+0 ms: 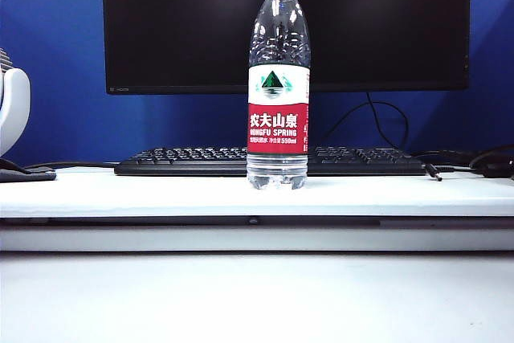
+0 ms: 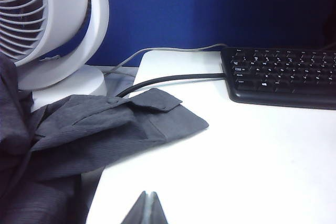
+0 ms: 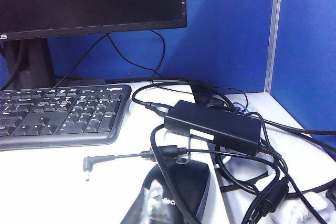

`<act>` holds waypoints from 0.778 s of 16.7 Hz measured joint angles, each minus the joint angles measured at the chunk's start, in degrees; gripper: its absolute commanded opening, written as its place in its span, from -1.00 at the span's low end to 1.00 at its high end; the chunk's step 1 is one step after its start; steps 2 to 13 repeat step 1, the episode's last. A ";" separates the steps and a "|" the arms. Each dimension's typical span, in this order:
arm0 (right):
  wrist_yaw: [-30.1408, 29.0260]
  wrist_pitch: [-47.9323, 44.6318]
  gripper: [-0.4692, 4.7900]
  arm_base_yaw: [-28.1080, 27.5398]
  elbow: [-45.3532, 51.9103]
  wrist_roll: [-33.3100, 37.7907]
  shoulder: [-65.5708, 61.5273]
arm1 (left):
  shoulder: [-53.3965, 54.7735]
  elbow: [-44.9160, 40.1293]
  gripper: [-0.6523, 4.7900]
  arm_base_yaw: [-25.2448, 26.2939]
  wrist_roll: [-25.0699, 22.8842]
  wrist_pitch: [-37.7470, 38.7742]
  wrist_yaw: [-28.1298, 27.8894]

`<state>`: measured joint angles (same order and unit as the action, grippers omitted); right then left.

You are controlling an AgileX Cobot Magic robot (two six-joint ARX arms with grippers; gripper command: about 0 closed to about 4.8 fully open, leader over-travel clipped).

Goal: Unscrew the cap from the plastic bottle on the table.

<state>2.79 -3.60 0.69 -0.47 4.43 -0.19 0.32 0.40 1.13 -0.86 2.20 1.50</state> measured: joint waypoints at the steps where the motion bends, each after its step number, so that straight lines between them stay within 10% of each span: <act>1: 0.00 0.00 -0.82 0.00 0.00 0.00 0.00 | 0.00 0.00 -0.78 0.00 0.00 0.00 -0.02; 13: 0.00 0.00 -0.82 0.00 0.00 0.00 0.00 | 0.00 0.00 -0.78 0.00 0.00 0.00 -0.02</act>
